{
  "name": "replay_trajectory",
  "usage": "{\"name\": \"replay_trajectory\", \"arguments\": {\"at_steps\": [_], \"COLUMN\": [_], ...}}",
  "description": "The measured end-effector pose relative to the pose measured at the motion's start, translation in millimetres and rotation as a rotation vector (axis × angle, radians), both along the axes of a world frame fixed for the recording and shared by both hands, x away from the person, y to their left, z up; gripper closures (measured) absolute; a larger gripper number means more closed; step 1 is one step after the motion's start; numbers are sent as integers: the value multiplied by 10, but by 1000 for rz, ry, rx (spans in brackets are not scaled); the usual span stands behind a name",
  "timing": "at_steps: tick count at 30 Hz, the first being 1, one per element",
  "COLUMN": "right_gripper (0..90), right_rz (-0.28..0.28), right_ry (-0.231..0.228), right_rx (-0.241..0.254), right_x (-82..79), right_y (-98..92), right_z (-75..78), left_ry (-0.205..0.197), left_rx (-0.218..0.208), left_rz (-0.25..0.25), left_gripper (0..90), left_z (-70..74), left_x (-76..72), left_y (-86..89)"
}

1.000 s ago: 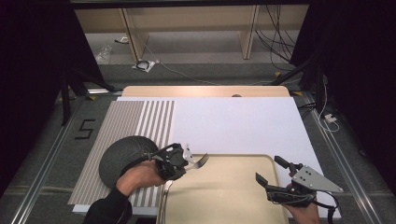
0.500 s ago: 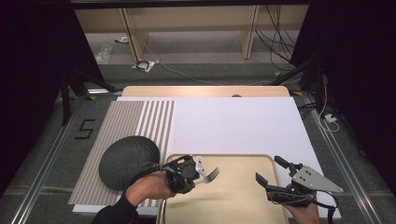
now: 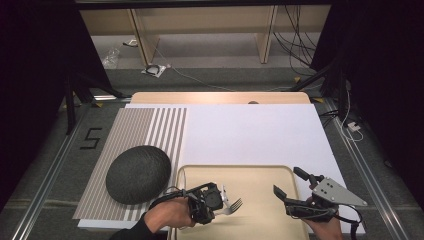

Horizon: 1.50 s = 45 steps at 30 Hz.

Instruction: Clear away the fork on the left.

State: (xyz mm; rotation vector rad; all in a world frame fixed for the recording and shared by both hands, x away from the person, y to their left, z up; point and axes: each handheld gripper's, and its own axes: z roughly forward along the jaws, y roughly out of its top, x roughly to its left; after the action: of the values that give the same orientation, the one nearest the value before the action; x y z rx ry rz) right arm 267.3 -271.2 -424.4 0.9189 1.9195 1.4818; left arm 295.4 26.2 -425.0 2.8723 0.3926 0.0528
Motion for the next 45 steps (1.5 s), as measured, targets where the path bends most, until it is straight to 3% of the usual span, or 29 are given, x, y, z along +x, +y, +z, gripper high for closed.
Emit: {"name": "replay_trajectory", "arguments": {"at_steps": [9,19,25,36,37,40,45], "right_gripper": [162,163,163,163,163,163,163], "right_rz": [-1,1,3,5,6,6,6], "right_ry": [1,1,0,0,-2,1,0], "right_rx": [-5,-6,-6,-10,-5,-7,-8], "right_x": [-4,-5,-5,-6,-5,-5,-4], "right_y": [0,1,4,4,4,5,5], "right_z": [2,3,2,2,1,1,0], "left_ry": [32,84,96,122,102,72,22], "left_rx": [22,16,41,21,-7,-46,-95], "left_rz": [-23,-20,-12,-11,-1,-7,-40], "left_gripper": [842,841,841,796,740,715,815], "left_z": [-116,-196,-272,-267,-224,-153,-120], "left_x": [-73,-89,-89,-78,-75,-78,-118], "left_y": [-63,-50,-50,-15,1,20,4]}}
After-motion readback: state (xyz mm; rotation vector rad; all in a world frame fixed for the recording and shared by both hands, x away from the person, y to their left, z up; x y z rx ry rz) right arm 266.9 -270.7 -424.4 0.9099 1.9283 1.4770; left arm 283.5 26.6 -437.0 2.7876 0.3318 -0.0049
